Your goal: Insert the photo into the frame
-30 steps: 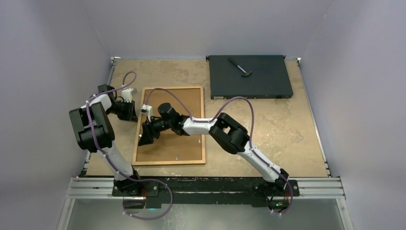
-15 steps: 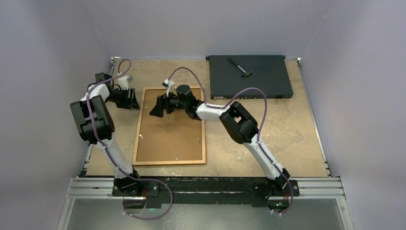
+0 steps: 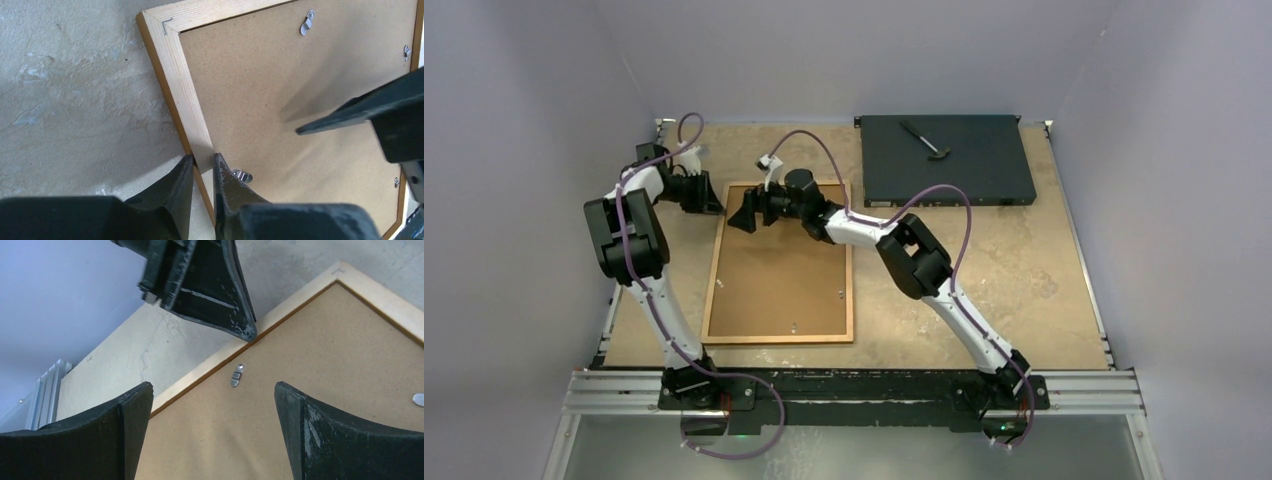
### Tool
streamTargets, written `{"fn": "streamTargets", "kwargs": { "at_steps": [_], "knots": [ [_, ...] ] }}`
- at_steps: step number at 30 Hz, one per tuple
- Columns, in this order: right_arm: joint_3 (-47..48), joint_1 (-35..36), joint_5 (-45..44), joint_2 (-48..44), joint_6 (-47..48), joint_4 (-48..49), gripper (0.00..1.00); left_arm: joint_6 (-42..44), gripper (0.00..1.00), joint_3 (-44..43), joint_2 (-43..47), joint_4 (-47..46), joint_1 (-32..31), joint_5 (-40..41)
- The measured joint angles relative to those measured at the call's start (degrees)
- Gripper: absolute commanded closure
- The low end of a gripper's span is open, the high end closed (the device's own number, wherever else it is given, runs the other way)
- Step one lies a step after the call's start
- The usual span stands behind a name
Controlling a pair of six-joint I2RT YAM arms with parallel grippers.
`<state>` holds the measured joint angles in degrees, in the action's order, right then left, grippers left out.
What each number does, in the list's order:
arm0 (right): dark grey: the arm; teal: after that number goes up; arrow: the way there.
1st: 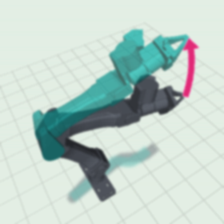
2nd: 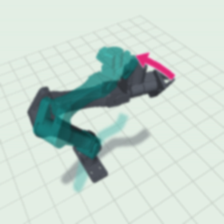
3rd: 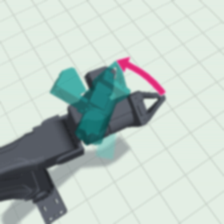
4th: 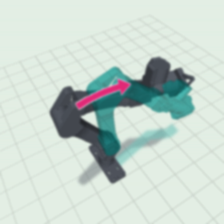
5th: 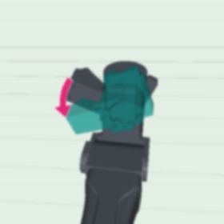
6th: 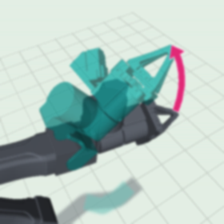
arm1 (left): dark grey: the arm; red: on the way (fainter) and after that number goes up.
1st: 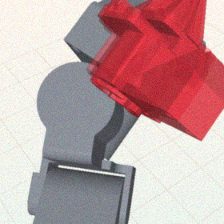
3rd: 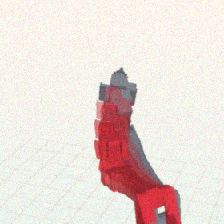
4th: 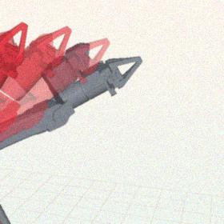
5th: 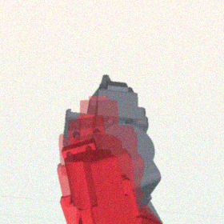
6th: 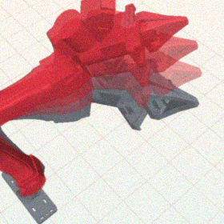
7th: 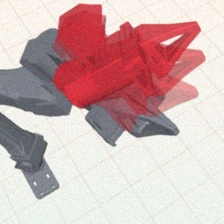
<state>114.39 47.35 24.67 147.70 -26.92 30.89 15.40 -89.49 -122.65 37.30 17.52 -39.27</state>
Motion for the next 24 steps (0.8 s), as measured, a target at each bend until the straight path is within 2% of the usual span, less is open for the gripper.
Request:
{"fn": "streamTargets", "kwargs": {
  "at_steps": [2,5,14,24],
  "knots": [
    [2.32,0.09,0.44,2.27,0.04,-0.55,0.09,0.15,0.96,0.79,0.46,-0.61,0.07,-0.57],
    [3.43,0.15,0.81,4.74,0.02,-0.85,0.10,0.46,1.00,2.58,1.62,-2.12,0.17,-1.25],
    [4.57,0.57,2.14,5.25,0.00,-1.07,0.13,2.03,1.00,8.00,4.50,-5.14,0.28,-3.15],
    [5.73,3.63,1.77,5.73,2.10,-2.45,0.18,2.36,1.00,10.21,5.68,-6.47,0.28,-3.78]
  ]
}}
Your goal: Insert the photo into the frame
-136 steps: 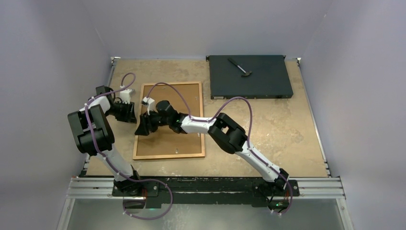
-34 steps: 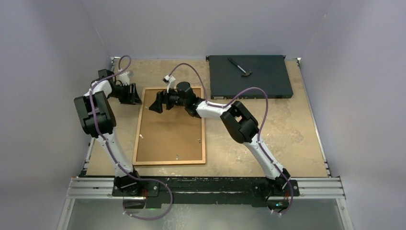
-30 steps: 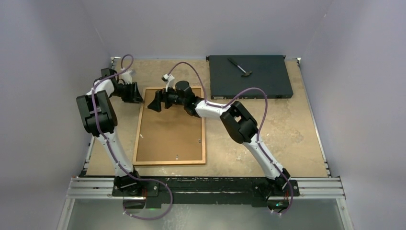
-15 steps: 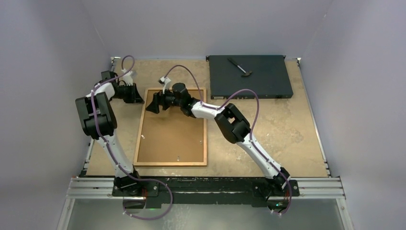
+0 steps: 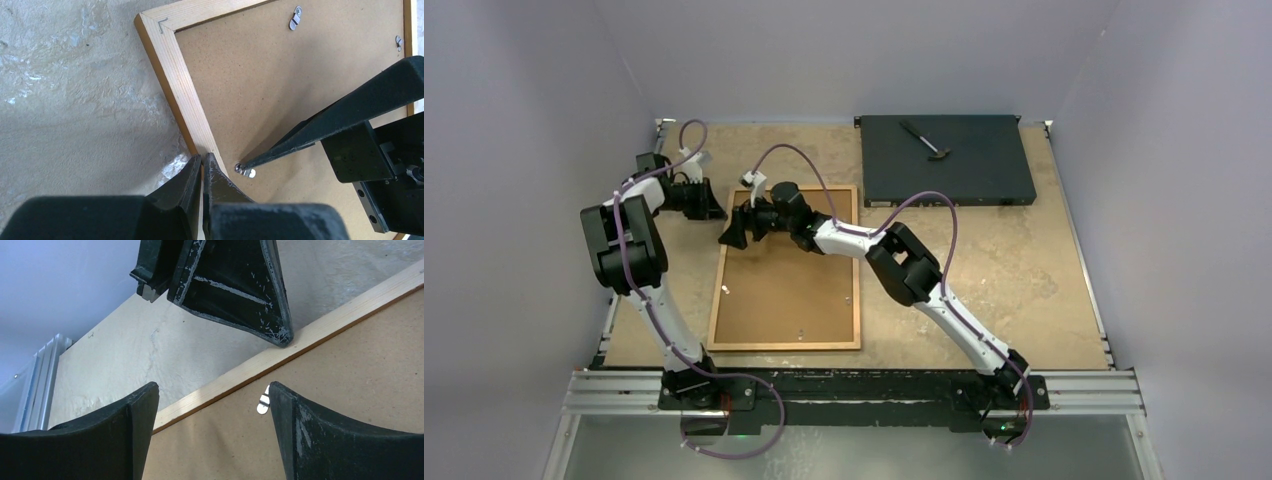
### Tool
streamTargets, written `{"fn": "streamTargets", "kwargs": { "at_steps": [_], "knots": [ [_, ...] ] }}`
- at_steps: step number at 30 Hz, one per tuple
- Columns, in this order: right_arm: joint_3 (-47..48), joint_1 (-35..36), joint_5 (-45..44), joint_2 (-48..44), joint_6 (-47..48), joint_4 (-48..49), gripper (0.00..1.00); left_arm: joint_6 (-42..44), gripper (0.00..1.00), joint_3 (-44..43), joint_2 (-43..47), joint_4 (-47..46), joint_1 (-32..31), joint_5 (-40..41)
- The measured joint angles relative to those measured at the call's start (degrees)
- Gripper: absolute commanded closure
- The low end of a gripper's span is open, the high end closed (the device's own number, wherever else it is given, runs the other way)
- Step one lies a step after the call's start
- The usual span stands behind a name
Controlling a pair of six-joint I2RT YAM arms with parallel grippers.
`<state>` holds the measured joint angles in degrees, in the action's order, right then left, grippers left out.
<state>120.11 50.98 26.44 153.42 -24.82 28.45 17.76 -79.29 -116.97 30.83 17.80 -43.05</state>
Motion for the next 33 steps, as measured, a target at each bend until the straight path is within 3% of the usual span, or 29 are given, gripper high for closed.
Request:
{"fn": "streamTargets", "kwargs": {
  "at_steps": [8,17,33],
  "knots": [
    [-0.76,0.13,-0.09,-0.26,0.57,0.44,0.20,0.07,1.00,1.03,0.63,-0.90,0.00,0.22],
    [-9.40,0.11,-0.81,-5.70,0.52,1.49,0.20,0.02,1.00,2.32,1.27,-0.37,-0.26,-0.20],
    [-7.58,0.39,0.44,-5.40,0.59,-1.46,0.25,0.04,1.00,2.71,1.51,-0.79,-0.26,-0.20]
  ]
}}
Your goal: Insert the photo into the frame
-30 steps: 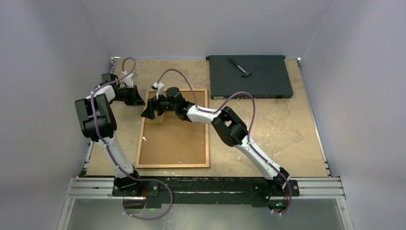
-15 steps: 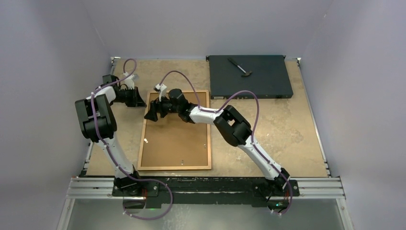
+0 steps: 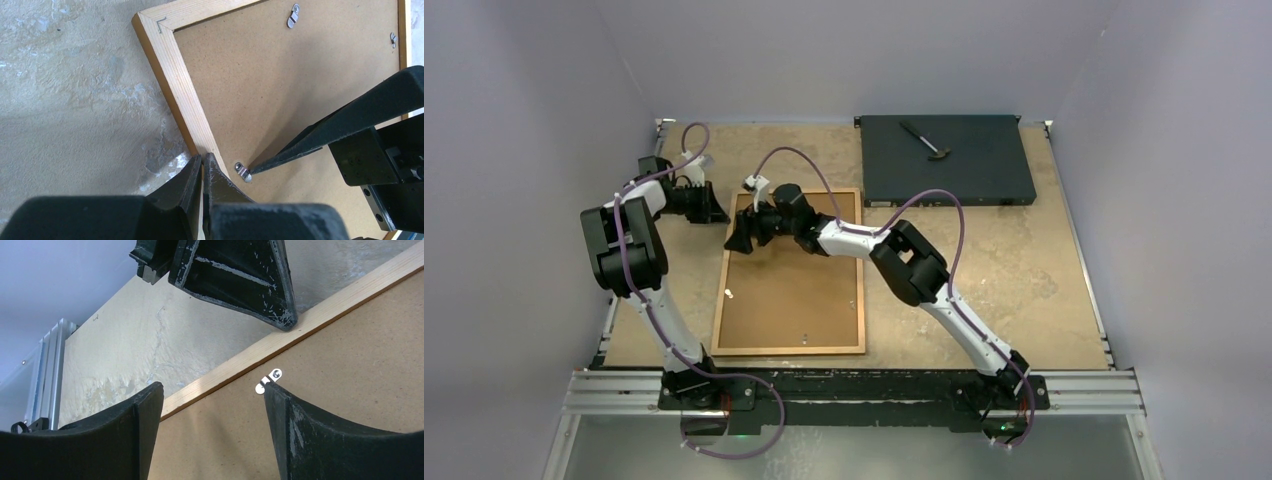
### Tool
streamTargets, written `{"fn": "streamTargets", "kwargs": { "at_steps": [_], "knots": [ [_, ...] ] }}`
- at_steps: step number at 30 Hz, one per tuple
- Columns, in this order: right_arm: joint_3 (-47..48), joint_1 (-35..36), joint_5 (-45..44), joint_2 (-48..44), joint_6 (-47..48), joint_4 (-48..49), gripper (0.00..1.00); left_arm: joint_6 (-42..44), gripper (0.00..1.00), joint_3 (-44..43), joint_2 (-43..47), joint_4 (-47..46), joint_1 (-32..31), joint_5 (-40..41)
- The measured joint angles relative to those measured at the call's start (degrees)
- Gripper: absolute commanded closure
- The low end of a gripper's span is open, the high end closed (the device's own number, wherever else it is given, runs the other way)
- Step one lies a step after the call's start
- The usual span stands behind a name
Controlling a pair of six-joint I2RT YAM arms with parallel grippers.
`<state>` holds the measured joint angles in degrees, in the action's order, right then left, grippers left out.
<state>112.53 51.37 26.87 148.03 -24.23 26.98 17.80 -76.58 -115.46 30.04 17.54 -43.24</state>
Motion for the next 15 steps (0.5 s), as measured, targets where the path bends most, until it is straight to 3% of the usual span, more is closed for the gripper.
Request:
{"fn": "streamTargets", "kwargs": {
  "at_steps": [15],
  "knots": [
    [3.61,1.14,1.40,2.05,-0.52,-1.49,0.24,0.00,1.00,0.00,0.00,-0.02,0.00,0.00]
  ]
}}
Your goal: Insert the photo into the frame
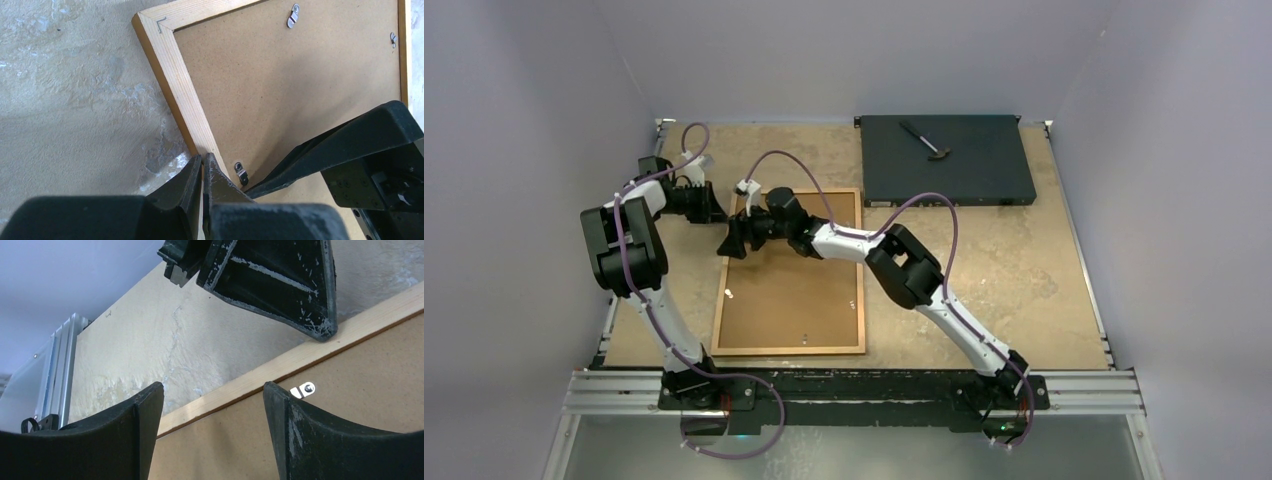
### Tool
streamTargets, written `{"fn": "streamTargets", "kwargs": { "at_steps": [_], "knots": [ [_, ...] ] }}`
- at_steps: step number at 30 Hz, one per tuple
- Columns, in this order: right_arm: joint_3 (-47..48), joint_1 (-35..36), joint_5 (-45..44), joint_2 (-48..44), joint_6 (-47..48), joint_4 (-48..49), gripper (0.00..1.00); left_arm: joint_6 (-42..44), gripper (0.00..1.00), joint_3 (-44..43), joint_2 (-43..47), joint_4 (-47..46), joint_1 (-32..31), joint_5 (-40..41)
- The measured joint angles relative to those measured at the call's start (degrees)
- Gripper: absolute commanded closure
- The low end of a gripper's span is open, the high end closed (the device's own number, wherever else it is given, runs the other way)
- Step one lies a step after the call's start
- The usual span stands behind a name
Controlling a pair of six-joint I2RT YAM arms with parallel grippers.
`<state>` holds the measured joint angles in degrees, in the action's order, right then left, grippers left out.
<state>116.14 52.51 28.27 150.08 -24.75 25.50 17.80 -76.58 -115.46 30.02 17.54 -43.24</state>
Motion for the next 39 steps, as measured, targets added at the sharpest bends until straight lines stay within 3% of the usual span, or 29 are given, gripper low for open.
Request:
{"fn": "streamTargets", "kwargs": {
  "at_steps": [8,16,39],
  "knots": [
    [0.09,-0.15,1.99,0.50,-1.03,1.27,0.22,0.07,1.00,0.00,0.04,0.02,0.00,0.02],
    [-13.18,-2.36,6.25,-7.37,-5.31,7.19,0.22,0.81,1.00,0.24,0.31,0.07,0.00,0.17],
    [-2.45,-1.44,-0.74,-1.14,-3.21,1.49,0.26,0.85,1.00,1.20,0.85,-0.63,0.00,0.11]
  ]
}}
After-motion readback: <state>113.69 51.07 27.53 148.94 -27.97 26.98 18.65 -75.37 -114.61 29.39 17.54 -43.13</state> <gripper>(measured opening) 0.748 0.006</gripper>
